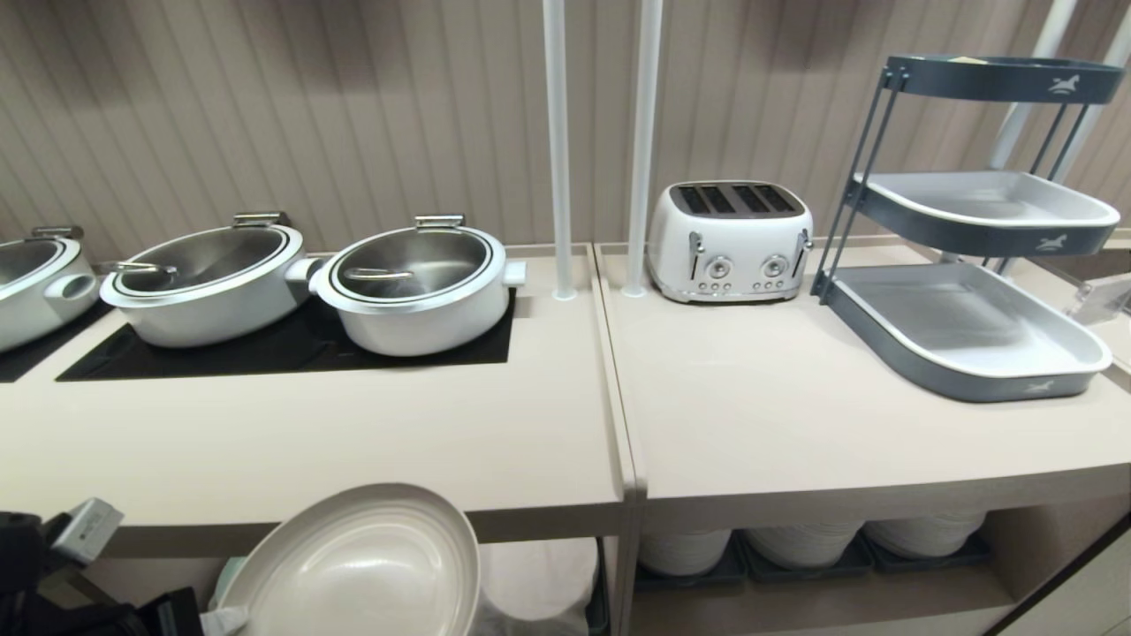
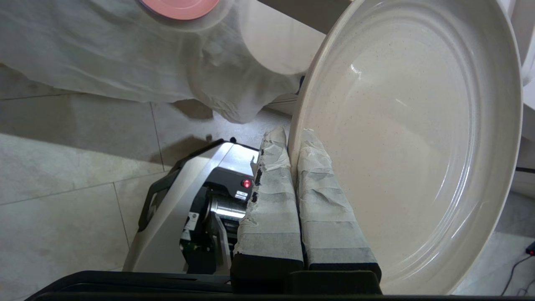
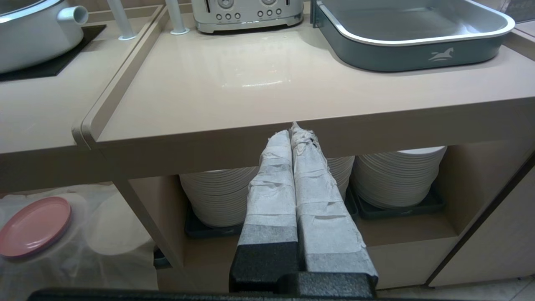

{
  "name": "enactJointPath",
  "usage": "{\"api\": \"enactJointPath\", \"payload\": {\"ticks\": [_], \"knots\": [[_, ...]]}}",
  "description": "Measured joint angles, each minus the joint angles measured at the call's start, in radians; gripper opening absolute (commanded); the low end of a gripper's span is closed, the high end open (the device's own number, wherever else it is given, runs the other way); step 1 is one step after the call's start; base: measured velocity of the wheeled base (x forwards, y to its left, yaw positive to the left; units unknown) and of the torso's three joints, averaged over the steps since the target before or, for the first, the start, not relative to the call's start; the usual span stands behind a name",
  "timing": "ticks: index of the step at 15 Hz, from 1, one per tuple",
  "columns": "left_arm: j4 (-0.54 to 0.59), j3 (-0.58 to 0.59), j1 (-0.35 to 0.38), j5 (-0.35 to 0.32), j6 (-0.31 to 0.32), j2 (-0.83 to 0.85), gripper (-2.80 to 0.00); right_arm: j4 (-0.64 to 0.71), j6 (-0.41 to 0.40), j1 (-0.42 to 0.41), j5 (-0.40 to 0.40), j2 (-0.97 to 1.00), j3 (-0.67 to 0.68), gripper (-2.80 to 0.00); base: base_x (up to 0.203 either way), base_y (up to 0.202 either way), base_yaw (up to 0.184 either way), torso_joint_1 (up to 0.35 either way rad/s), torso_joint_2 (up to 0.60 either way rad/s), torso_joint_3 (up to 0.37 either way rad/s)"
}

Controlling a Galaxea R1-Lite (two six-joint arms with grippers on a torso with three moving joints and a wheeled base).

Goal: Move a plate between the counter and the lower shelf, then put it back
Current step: Put the plate

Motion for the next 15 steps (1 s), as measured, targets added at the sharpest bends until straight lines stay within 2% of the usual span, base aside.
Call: {"api": "enactJointPath", "payload": {"ticks": [9,15], "knots": [[0.000,0.002,0.002,-0.001,-0.003,0.000,-2.80,0.000,0.000,0.000,-0.001,0.000,0.000,-2.80,0.000,0.000,0.000,0.000,0.00,0.000],[0.001,0.002,0.002,-0.002,-0.003,0.000,-2.80,0.000,0.000,0.000,0.000,0.000,0.000,-2.80,0.001,0.171,-0.002,0.004,0.00,0.001]]}}
